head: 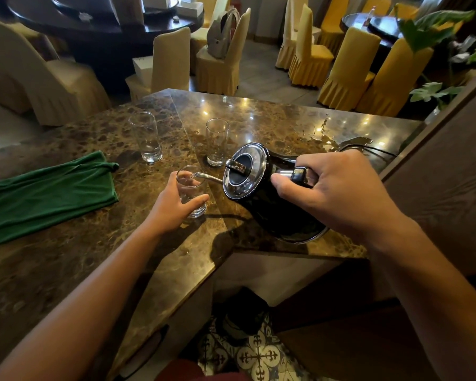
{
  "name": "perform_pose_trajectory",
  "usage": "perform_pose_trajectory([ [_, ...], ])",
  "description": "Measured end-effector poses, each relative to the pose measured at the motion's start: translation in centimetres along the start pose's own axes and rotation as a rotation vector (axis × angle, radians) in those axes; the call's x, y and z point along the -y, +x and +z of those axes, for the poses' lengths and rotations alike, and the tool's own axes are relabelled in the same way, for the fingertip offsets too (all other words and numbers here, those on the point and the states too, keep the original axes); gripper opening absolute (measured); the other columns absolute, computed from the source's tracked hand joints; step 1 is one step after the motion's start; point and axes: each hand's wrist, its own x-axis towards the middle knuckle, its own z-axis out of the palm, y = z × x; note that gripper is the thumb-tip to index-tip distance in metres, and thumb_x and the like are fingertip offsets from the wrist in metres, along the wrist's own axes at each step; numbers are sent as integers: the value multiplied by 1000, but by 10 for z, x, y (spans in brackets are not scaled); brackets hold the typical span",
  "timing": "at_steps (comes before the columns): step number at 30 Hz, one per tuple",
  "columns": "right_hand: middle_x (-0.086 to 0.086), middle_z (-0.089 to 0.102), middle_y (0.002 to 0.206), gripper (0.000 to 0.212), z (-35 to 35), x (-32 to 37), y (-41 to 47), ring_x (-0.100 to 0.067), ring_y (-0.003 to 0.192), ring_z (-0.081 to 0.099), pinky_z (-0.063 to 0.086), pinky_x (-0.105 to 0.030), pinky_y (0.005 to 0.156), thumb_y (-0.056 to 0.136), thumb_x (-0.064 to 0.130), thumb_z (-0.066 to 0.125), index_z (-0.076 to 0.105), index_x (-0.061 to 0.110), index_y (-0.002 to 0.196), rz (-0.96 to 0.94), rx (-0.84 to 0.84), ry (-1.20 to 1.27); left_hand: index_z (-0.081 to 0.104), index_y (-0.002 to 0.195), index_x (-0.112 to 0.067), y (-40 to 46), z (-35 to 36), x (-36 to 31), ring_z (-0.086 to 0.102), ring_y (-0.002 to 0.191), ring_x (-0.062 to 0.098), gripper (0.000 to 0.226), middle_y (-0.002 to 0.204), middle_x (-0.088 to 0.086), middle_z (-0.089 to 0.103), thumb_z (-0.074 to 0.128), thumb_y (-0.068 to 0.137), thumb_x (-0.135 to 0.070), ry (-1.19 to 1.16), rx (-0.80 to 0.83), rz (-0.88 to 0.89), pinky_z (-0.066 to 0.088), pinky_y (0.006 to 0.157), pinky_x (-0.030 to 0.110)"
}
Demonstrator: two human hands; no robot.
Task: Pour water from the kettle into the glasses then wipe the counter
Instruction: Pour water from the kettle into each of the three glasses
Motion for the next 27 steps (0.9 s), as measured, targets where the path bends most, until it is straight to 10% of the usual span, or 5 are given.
perform_pose_trajectory([
  [22,1,58,51,55,7,-11,-12,-20,51,59,40,-31,48,84,66,51,56,18,57,38,30,58,42,129,-29,-3,-6,0,66,116,16,77,122,0,64,81,70,-59,-27,22,-40,52,104,49],
  [27,5,48,46,58,10,-18,-14,-12,44,46,31,-22,43,84,65,53,53,16,53,73,25,111,41,129,-26,0,-2,3,65,113,14,65,119,-2,64,81,80,-38,-28,17,-36,52,104,45],
])
